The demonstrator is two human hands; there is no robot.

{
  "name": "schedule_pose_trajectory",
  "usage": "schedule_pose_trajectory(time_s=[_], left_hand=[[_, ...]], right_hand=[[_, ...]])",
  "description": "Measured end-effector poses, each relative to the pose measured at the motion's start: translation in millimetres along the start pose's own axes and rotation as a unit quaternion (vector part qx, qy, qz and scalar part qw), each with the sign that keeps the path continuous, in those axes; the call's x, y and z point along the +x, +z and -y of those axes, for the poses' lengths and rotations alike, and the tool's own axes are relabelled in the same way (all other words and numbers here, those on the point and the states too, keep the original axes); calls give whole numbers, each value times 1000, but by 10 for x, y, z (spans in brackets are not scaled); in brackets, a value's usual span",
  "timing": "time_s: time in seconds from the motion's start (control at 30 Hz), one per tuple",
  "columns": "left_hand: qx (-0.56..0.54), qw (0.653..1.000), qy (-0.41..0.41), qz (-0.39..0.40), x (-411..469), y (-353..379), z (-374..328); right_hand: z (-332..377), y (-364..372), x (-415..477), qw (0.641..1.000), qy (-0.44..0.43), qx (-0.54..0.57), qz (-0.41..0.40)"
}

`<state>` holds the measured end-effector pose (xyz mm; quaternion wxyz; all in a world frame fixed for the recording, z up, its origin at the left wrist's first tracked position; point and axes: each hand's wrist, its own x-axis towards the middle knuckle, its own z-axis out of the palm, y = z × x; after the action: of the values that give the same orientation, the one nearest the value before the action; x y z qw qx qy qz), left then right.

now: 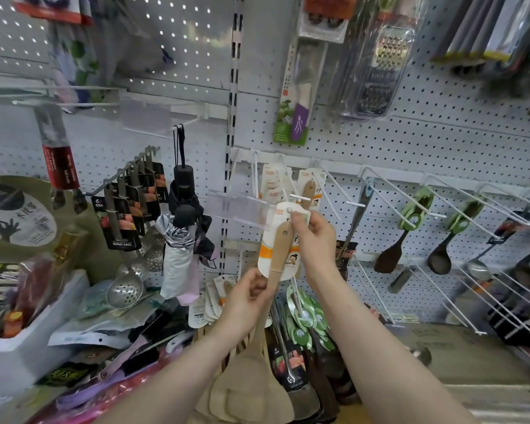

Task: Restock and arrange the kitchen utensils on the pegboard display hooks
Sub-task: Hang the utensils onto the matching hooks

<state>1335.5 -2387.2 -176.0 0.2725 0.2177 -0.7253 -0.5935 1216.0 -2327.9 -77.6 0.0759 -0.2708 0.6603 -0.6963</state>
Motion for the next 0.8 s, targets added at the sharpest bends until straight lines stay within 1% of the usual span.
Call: schedule_pose_trajectory(time_s=[0.23,0.37,0.47,0.6,0.7,0.8], left_hand=[[-18,1000,-7,0,239,-8,85],[-3,1000,-12,16,341,-31,140],[4,999,-20,34,417,-58,187],[4,999,-21,49,474,-111,259],[3,998,-36,51,441,-135,322],[8,998,-35,56,359,-156,393]], right_hand=[[-69,67,319,999,3,-39,11],[-98,133,505,999,18,-44,14],[-111,153,597,998,14,-60,13],[-116,130,646,997,3,-78,16],[-193,100,627,997,13,-74,3],[-300,53,514,996,32,-80,3]])
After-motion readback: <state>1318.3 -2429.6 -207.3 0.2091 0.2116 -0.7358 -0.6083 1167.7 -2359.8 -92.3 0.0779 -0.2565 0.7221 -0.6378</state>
